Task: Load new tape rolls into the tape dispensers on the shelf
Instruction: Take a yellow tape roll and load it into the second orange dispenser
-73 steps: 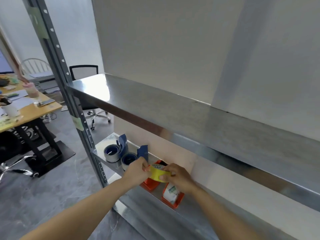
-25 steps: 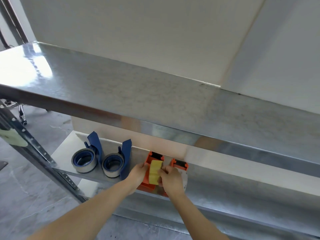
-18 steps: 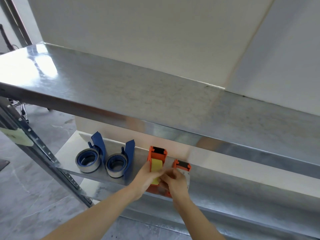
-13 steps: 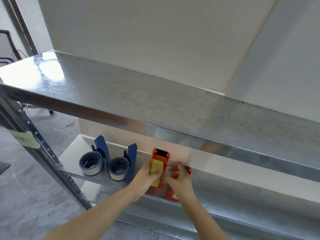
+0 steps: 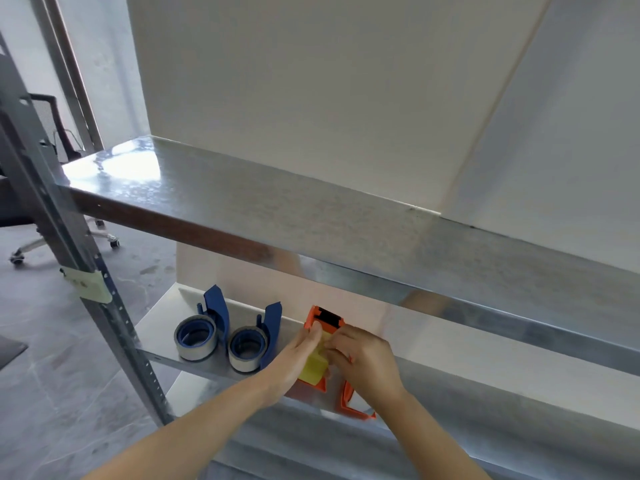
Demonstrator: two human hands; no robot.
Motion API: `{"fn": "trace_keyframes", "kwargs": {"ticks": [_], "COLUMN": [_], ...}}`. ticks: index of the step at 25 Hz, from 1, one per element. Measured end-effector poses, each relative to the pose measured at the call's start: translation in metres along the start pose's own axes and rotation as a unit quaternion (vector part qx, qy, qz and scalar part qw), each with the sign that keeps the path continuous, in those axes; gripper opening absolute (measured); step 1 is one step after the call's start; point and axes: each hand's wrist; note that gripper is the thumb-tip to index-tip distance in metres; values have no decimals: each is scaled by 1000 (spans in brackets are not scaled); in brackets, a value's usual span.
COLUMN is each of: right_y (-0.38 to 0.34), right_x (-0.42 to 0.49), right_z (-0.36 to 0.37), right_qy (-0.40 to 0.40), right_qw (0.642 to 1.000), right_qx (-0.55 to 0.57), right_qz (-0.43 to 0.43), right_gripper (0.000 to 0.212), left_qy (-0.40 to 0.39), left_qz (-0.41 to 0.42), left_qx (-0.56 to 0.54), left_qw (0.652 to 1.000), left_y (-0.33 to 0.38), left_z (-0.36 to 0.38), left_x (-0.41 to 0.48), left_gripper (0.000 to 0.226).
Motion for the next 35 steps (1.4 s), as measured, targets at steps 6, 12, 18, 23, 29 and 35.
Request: {"fn": "trace_keyframes", "kwargs": {"ticks": [6, 12, 18, 23, 29, 35], "right_y": [-3, 6, 2, -5, -4, 27], "right_x": [10, 17, 23, 31, 40, 51], "right_z": [-15, -28, -36, -39, -39, -34], "right_qy": [22, 46, 25, 19, -17, -168], "right_qw": [981, 945, 945, 948, 932, 812], "right_qx": [54, 75, 72, 58, 94, 325], "right_qz": [186, 316, 318, 312, 350, 454], "right_gripper": [12, 17, 17, 35, 43, 11], "left_qy": [2, -54, -65, -85, -161, -160], "left_qz": [90, 140, 49, 17, 14, 34], "left_qx": [93, 52, 4, -9, 18, -22], "left_qw": [992, 987, 997, 996, 987, 986], "left_y": [-4, -15, -26, -26, -46, -40], "left_z": [-2, 5, 12, 21, 10, 2], "left_x": [-27, -49, -50, -44, -44, -48], "left_gripper": [33, 26, 43, 39, 53, 49]}}
Point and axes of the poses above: each hand's wrist, its own x-axis towards the middle knuckle, its own z-axis out of the palm, y = z × x, and after that the axes turned 4 degrees about y, right-handed
